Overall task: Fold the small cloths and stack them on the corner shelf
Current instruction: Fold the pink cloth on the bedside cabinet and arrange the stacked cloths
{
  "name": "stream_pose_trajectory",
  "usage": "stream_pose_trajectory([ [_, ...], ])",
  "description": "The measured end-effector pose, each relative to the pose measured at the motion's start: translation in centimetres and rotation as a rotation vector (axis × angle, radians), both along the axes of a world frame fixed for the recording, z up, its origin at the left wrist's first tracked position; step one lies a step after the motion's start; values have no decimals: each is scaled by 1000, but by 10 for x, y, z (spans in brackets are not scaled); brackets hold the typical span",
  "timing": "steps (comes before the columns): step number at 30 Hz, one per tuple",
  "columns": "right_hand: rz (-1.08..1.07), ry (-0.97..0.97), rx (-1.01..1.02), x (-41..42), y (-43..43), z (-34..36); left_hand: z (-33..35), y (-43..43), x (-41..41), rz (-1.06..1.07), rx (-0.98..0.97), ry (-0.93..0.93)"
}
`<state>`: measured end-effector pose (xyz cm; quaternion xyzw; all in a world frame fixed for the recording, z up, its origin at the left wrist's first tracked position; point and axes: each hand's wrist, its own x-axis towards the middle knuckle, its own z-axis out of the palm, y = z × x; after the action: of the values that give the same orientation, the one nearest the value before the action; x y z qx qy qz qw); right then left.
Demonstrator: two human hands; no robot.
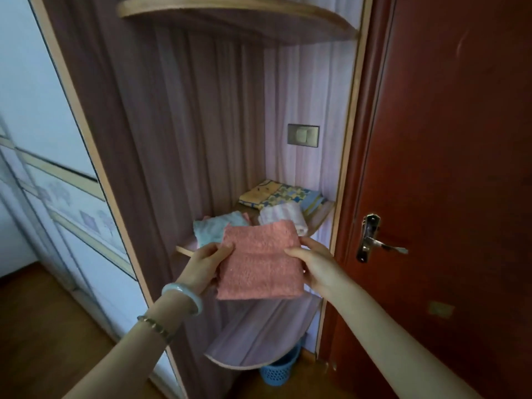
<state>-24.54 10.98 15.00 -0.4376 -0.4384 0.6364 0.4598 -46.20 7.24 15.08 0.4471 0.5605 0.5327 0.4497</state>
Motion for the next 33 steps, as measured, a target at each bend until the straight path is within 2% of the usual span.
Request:
stream_pose_trajectory([
  [7,172,-49,28,-57,117,1,0,80,-44,170,-21,-17],
  [13,301,-114,54,-104,198,13,5,136,-82,284,-39,89],
  [19,368,-331,27,-132,234,-2,-17,155,-101,363,-176,114],
  [25,459,-654,172,-135,246,-15,-36,158,-101,372,-267,144],
  [30,501,-686,217,-129,254,-14,-42,164,-102,407,-258,233],
  [33,549,-748,263,-127,258,-18,-43,163,-102,419,-280,366],
])
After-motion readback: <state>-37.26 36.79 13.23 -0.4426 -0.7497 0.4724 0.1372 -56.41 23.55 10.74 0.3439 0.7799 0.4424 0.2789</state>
